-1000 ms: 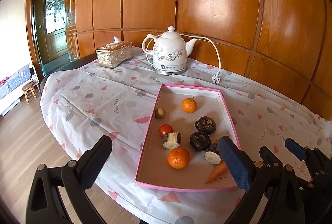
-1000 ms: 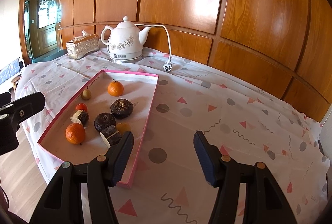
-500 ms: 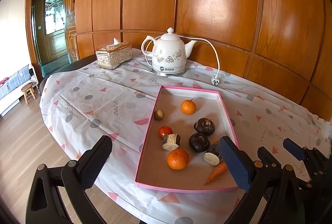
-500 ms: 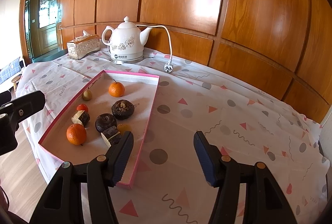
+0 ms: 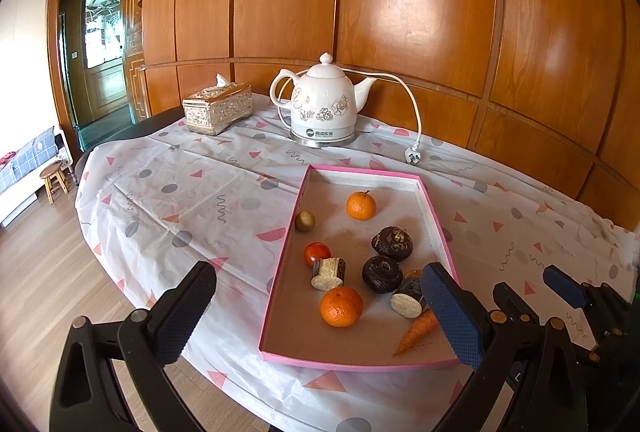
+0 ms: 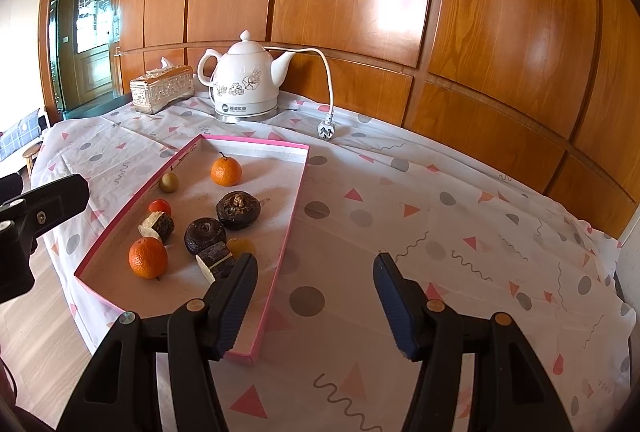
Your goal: Organize fruits
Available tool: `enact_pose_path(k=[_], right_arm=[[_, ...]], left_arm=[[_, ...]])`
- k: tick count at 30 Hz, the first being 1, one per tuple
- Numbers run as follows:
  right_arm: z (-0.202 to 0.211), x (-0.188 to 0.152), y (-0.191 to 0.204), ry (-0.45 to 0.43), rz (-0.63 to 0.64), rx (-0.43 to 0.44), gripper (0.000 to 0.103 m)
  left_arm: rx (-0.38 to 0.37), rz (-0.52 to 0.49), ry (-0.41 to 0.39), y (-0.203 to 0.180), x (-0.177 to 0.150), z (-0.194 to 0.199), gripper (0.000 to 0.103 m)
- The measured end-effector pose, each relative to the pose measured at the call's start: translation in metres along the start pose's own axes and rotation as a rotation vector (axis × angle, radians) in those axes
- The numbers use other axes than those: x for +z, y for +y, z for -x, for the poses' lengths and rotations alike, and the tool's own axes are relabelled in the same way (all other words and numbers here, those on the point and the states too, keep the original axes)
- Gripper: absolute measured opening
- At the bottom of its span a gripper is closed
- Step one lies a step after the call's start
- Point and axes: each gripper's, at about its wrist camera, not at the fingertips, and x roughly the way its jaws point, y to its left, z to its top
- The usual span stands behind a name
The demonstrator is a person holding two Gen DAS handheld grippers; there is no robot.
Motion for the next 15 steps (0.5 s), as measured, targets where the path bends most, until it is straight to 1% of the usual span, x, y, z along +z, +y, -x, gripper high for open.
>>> enact_pose_path(k=[12, 15], right_arm=[[-0.0011, -0.0003, 0.0006, 0.002, 0.002, 0.001, 0.061], [-0.0017, -0.0011, 0.0009, 0.003, 0.002, 0.003, 0.061]], left_arm=[[-0.003, -0.003, 0.004, -0.0024, -0.0011, -0.0015, 0.103], [-0.022, 0.001, 0.000, -0.0022, -0.0027, -0.0028, 0.103]])
